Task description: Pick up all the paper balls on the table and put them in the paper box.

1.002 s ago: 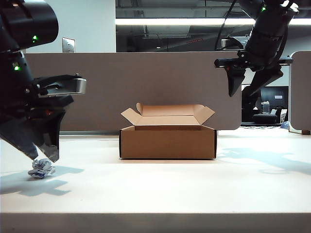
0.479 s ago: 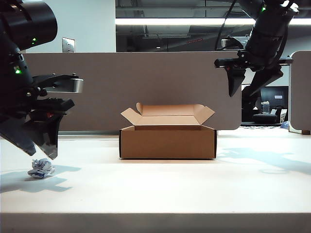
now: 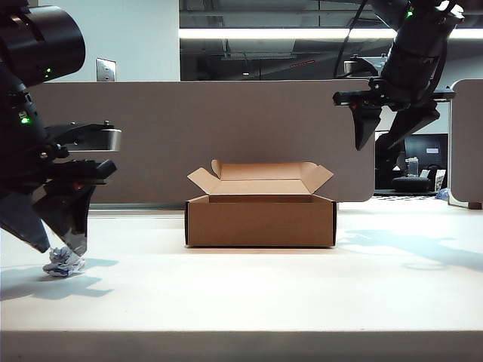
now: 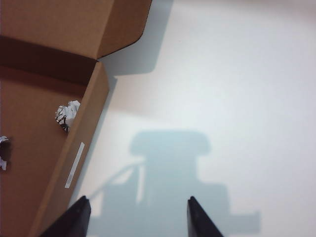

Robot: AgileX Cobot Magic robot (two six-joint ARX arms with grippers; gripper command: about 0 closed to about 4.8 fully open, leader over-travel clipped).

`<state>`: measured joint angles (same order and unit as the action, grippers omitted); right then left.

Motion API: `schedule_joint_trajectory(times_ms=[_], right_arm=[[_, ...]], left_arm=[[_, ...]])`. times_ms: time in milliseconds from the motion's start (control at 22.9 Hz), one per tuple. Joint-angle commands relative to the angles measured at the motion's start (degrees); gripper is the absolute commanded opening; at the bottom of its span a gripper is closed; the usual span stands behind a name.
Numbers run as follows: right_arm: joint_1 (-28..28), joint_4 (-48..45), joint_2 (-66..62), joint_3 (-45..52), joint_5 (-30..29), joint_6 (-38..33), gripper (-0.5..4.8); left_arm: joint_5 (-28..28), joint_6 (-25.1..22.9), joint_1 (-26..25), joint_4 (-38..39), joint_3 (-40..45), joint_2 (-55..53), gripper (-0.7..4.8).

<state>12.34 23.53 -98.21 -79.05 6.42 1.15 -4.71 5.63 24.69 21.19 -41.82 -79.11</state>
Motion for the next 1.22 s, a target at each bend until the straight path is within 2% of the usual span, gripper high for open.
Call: schedule_joint_trajectory(times_ms=[44, 218, 828, 959, 1046, 1220], right_arm=[[0.04, -0.57, 0.37, -0.28, 0.09, 0.22, 2.64], [0.04, -0.52, 0.37, -0.28, 0.09, 0.2, 2.62], [0.07, -0.15, 0.44, -0.28, 0.09, 0.2, 2.61], [0.07, -0.15, 0.61, -0.28, 0.09, 0.2, 2.61], [0.07, -0.15, 0.61, -0.28, 0.09, 0.2, 2.61], [0.07, -0.15, 0.61, -0.28, 0.09, 0.2, 2.61]], left_arm=[[-0.07, 1.31, -0.04, -1.73, 0.09, 0.11, 2.46], [-0.48, 3.04, -0.04, -1.99, 0.33, 0.07, 2.46], [-0.63, 4.52, -0.04, -3.76, 1.4, -2.67, 2.46], [-0.63, 4.48, -0.04, -4.63, 1.4, -2.67, 2.15], [-0.61, 4.44, -0.04, -4.61, 1.4, -2.67, 1.42], [-0.63, 4.44, -0.04, -4.61, 1.4, -2.67, 1.43]])
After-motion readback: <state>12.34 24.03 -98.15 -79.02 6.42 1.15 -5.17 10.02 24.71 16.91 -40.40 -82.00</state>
